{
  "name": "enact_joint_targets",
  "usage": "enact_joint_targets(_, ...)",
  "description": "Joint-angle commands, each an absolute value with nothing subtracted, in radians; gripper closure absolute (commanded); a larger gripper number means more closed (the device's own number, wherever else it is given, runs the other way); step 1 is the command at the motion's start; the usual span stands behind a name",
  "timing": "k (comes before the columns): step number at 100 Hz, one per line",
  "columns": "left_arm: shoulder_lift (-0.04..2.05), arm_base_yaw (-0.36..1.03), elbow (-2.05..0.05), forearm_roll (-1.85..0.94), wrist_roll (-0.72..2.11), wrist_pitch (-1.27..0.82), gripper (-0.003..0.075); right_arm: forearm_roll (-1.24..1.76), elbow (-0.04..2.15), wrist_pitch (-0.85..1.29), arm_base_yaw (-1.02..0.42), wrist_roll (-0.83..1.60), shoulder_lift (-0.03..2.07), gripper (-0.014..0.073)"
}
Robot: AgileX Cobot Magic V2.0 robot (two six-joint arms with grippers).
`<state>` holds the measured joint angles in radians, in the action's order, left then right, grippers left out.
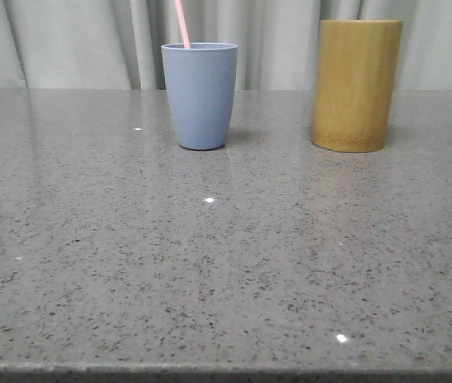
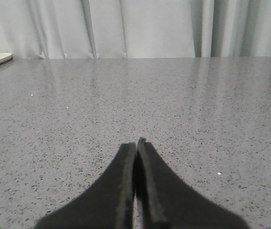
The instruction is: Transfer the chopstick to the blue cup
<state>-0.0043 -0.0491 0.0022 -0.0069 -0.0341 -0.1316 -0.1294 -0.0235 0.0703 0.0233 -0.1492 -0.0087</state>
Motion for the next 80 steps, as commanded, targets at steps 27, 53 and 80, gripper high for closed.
enact_joint_targets(27, -0.039, -0.052, 0.012, -0.016, -0.046, -0.051, 0.0739, -0.129, -0.029, -0.013, 0.030, -0.149, -0.031, 0.0662)
enact_joint_targets(53, -0.039, -0.052, 0.012, -0.016, -0.046, -0.051, 0.0739, -0.129, -0.029, -0.013, 0.030, -0.149, -0.031, 0.0662)
enact_joint_targets(80, -0.039, -0.052, 0.012, -0.016, -0.046, -0.051, 0.0739, -0.129, -0.029, -0.013, 0.030, -0.149, -0.031, 0.0662)
